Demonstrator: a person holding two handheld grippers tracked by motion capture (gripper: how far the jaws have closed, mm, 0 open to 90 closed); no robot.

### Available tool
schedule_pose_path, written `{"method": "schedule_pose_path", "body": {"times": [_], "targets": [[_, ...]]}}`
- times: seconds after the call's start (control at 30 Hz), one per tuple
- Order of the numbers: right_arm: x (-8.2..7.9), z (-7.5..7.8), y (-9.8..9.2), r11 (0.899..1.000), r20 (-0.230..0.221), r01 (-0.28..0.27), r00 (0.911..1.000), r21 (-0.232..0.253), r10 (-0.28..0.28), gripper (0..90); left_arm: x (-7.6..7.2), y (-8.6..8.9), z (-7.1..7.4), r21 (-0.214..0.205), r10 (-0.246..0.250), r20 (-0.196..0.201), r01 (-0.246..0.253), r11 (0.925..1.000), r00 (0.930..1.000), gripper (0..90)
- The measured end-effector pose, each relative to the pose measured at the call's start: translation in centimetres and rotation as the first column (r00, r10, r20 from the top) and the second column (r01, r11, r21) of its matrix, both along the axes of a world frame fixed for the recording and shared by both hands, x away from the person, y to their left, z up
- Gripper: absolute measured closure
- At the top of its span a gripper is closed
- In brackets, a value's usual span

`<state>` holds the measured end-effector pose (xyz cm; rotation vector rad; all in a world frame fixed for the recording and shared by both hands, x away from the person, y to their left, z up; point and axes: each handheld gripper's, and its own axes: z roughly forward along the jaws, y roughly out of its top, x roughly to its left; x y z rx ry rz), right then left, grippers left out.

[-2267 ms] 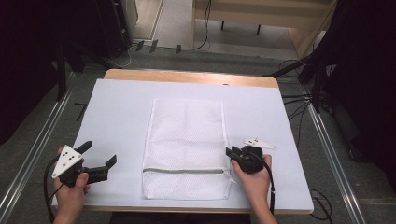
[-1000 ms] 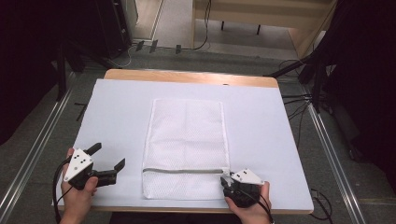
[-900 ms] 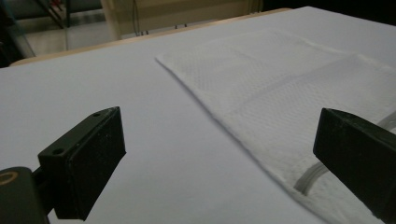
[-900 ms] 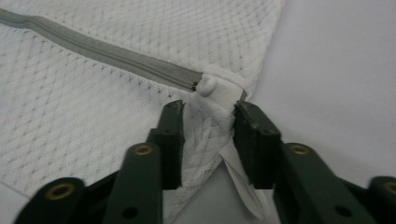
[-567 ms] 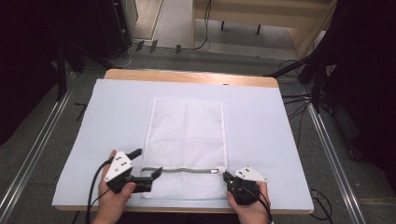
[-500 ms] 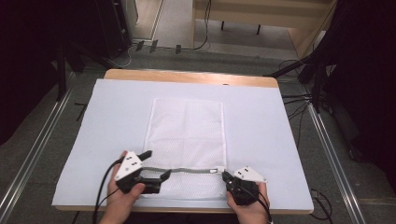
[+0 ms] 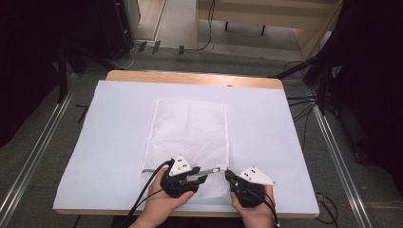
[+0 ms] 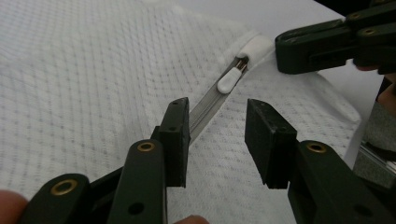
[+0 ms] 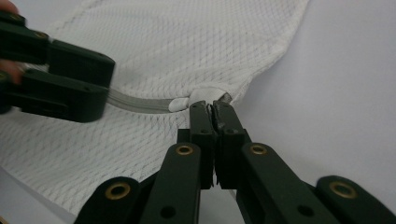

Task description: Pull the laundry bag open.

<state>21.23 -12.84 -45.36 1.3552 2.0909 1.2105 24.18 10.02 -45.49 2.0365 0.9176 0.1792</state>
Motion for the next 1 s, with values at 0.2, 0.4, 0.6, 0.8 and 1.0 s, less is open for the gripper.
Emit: {"method": "schedule_pose_path", "body": {"times": [0.2, 0.4, 0.6, 0.8, 1.0], "targets": [[0.0, 0.9, 0.5, 0.999, 0.038, -0.042, 0.9984, 0.031, 0.041, 89.5, 0.5, -0.9, -0.6, 0.046, -0.003, -0.010, 0.003, 0.9989, 0.9999, 68.5], [-0.1, 1.8, 1.8, 0.994, 0.060, -0.102, 0.9933, 0.046, 0.099, 89.6, 0.6, -1.2, -0.5, 0.083, 0.002, 0.026, -0.005, 0.9965, 0.9997, 69.2], [0.0, 2.0, 2.7, 0.989, 0.064, -0.139, 0.9887, 0.048, 0.136, 89.8, 0.7, -1.2, -0.5, 0.113, -0.007, 0.057, 0.000, 0.9936, 0.9984, 68.5], [-0.1, 2.1, 3.1, 0.986, 0.059, -0.161, 0.9857, 0.042, 0.158, 89.8, 0.5, -1.4, -0.2, 0.094, -0.033, 0.098, 0.024, 0.9953, 0.9947, 70.6], [0.0, 2.1, 2.8, 0.987, 0.054, -0.157, 0.9866, 0.047, 0.154, 89.8, 0.5, -1.3, 0.0, 0.100, -0.051, 0.107, 0.040, 0.9942, 0.9929, 76.4]]}}
